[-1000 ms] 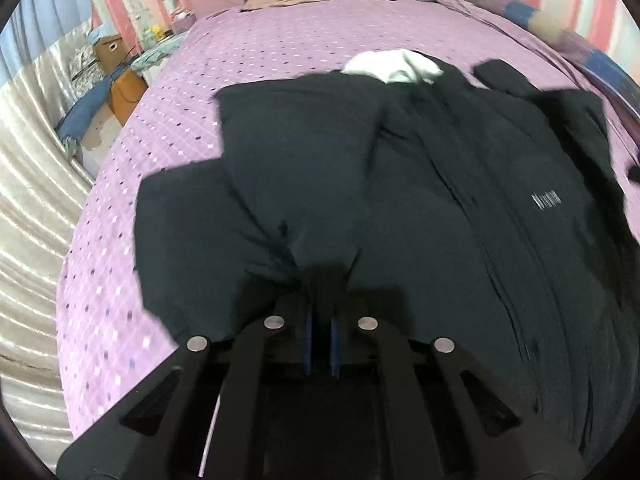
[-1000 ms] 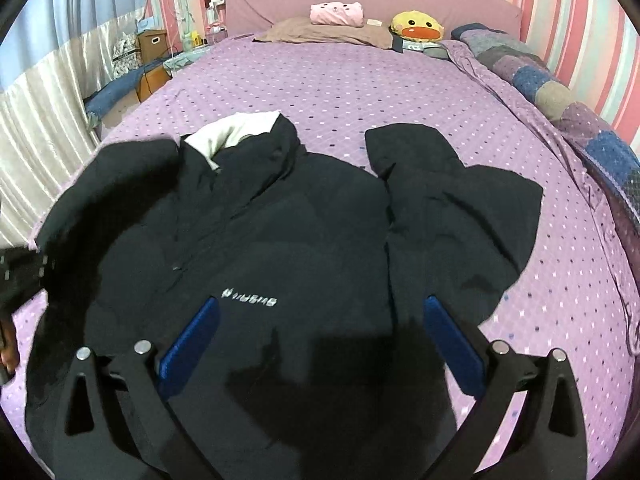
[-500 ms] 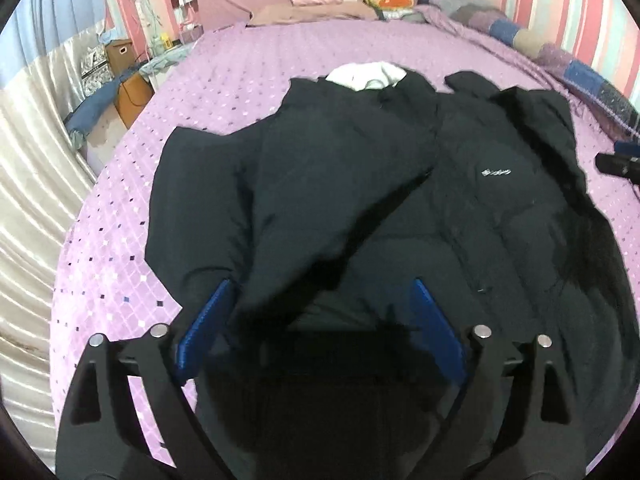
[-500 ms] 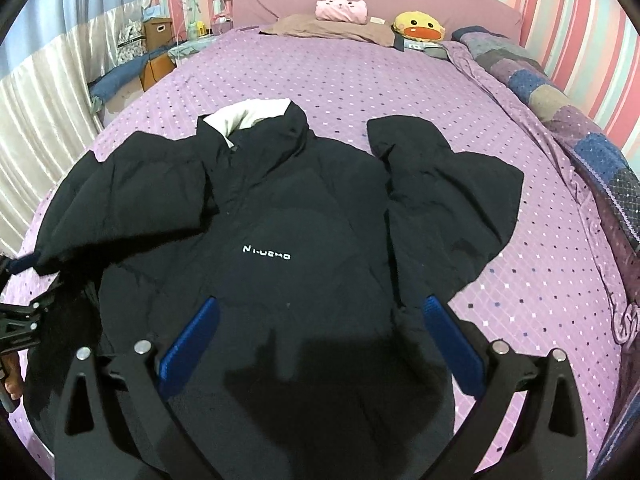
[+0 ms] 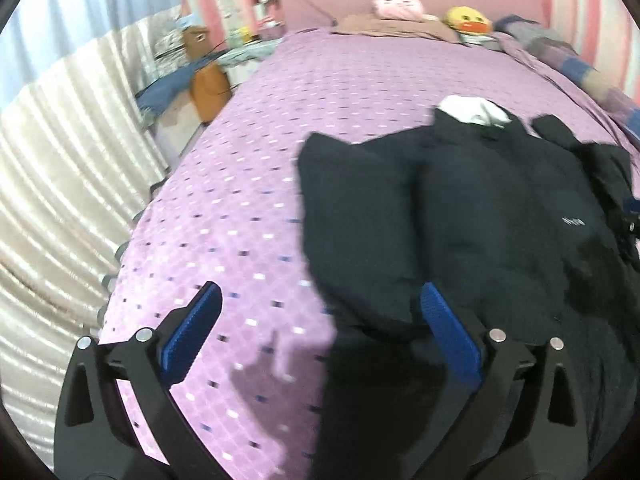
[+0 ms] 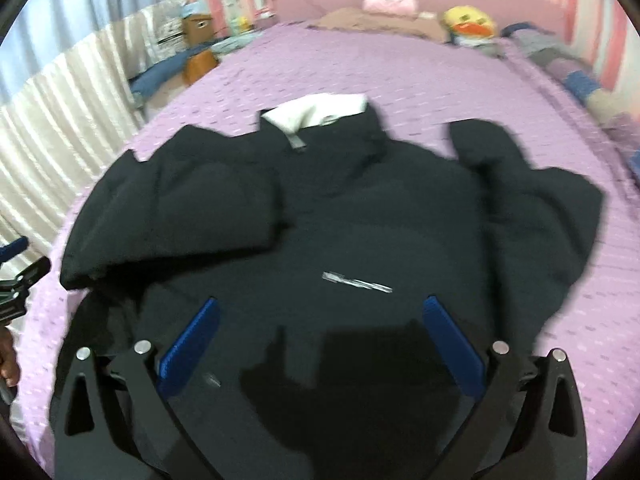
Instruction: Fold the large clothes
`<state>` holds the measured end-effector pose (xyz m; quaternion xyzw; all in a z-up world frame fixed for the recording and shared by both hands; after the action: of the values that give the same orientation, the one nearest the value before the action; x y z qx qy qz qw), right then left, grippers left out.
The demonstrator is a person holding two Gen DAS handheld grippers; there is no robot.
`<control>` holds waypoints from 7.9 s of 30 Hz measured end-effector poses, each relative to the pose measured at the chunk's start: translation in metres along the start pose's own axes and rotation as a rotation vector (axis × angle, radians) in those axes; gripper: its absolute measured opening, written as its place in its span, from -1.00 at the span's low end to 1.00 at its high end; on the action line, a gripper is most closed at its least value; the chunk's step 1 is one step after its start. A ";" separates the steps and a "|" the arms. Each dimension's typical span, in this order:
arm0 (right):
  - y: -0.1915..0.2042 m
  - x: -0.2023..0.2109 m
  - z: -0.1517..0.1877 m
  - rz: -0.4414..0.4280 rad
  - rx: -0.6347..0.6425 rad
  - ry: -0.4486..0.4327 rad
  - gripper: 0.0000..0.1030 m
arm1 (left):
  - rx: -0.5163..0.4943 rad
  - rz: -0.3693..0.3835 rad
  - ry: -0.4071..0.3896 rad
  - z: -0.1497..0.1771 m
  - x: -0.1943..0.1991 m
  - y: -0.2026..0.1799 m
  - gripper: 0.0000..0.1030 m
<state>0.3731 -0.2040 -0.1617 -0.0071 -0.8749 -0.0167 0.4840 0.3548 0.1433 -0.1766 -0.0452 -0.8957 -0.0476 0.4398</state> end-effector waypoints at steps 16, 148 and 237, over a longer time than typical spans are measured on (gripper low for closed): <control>0.056 -0.125 -0.053 -0.177 -0.029 0.141 0.03 | 0.107 -0.064 0.037 -0.008 -0.044 0.055 0.92; -0.039 0.013 -0.018 -0.057 0.015 0.057 -0.31 | -0.008 0.005 0.112 -0.052 -0.026 -0.067 0.94; -0.053 -0.061 -0.146 0.207 -0.063 -0.244 0.74 | -0.044 0.135 -0.081 -0.207 -0.121 -0.151 0.83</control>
<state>0.5279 -0.2617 -0.1373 -0.1142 -0.9208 0.0069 0.3729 0.5724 -0.0372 -0.1535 -0.1170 -0.9063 -0.0359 0.4044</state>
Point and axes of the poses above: each gripper's, at about its wrist camera, not at the fingertips, and x roughly against the way its jaws point, y to its left, z to its underside, the point moved 1 cm from there along -x, roughly the way its jaws point, and after that the axes turned 7 degrees about z, right-handed, at the moved point
